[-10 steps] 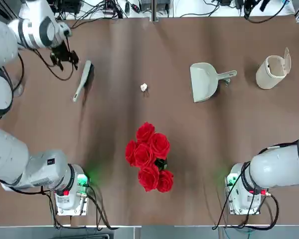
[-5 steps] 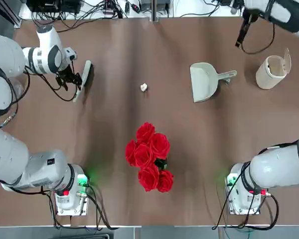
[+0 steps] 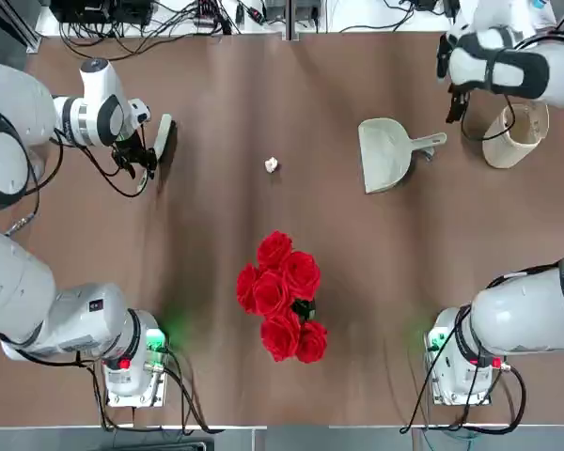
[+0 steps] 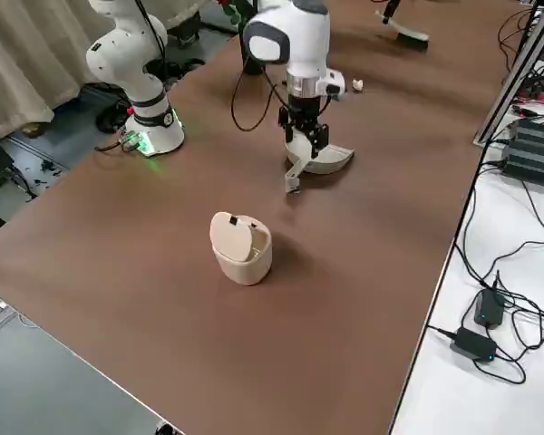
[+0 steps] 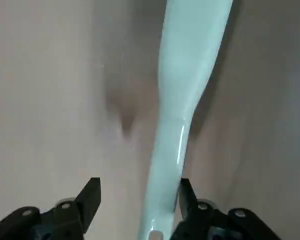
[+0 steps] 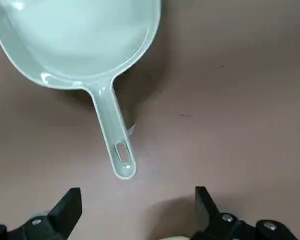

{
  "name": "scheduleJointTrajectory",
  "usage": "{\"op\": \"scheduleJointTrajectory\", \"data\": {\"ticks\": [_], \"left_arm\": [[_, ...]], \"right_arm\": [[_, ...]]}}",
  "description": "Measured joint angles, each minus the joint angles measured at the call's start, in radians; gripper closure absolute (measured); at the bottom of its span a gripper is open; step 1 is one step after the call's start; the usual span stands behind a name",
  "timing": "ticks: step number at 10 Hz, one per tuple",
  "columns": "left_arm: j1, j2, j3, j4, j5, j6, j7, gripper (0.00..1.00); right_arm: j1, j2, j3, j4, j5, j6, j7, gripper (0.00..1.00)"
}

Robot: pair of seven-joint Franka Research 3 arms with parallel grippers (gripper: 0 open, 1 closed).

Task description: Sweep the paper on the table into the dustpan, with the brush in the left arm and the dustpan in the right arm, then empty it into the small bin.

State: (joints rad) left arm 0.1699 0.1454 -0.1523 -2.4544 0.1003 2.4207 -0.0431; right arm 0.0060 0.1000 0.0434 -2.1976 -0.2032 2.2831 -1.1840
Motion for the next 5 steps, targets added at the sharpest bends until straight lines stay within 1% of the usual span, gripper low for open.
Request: {"op": "scheduleJointTrajectory", "data": {"ticks": [1,2,3,5], "left_arm": [[0.000,0.000,-0.005,0.002,0.000,0.002,0.000,0.30],[0.000,0.000,-0.015,0.008,0.000,0.002,0.000,0.31],[0.000,-0.001,-0.022,0.012,0.000,0.002,0.000,0.31],[0.000,-0.002,-0.024,0.020,0.000,-0.004,0.000,0.35]], "right_arm": [[0.001,0.038,0.028,0.000,-0.048,0.023,0.001,0.00],[0.002,0.070,0.045,0.001,-0.071,0.060,0.002,0.00],[0.002,0.097,0.048,0.002,-0.078,0.085,0.002,0.00],[0.001,0.138,0.047,0.003,-0.080,0.098,0.004,0.00]]}}
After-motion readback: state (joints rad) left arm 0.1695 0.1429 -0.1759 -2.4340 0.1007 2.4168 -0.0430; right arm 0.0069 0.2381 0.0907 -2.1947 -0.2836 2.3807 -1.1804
